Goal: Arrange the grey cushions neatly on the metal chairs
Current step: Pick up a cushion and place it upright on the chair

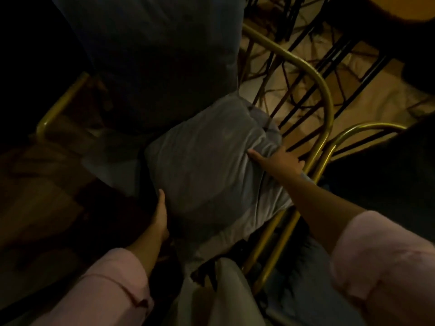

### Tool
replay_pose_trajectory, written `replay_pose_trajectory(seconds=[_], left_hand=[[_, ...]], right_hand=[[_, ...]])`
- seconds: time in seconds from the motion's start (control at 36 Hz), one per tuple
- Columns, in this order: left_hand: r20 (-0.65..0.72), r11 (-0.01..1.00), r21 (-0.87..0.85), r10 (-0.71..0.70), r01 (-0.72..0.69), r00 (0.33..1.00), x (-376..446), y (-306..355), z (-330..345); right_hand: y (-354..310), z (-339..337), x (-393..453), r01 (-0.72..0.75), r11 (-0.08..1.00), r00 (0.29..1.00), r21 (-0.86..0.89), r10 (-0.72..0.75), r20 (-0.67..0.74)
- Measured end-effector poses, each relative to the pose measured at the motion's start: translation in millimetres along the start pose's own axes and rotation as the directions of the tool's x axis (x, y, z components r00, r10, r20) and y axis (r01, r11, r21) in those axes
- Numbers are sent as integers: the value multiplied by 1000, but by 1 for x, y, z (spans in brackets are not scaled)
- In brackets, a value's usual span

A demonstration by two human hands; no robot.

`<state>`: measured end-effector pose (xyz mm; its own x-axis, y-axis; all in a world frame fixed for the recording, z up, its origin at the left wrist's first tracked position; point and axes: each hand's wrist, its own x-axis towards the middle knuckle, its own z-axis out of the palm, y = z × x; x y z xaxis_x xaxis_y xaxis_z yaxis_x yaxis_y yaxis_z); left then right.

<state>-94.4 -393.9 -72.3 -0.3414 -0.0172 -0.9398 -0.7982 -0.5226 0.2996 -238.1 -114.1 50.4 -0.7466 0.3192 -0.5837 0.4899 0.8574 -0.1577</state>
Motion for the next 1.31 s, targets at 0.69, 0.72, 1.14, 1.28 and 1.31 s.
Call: replay_pose_trajectory(seconds=[0.69,0.72,1.14,1.28,1.31], left_hand=[[-240,800,41,589,-598,772,-170,28,41],[-241,785,47,609,-618,755,-179,22,48],[-143,688,322,714,-650,685,-271,-127,153],[-42,648,441,706,-621,707,-271,-190,180],[-18,640,453,703,-621,711,-271,-200,186]], right_hand=[[116,-26,-122,14,520,990,854,115,-86],[127,-31,-130,28,499,989,866,112,-96],[363,-31,-263,49,243,959,969,258,-114],[435,4,-299,76,159,910,984,393,-133],[448,9,-302,80,147,897,986,421,-135]])
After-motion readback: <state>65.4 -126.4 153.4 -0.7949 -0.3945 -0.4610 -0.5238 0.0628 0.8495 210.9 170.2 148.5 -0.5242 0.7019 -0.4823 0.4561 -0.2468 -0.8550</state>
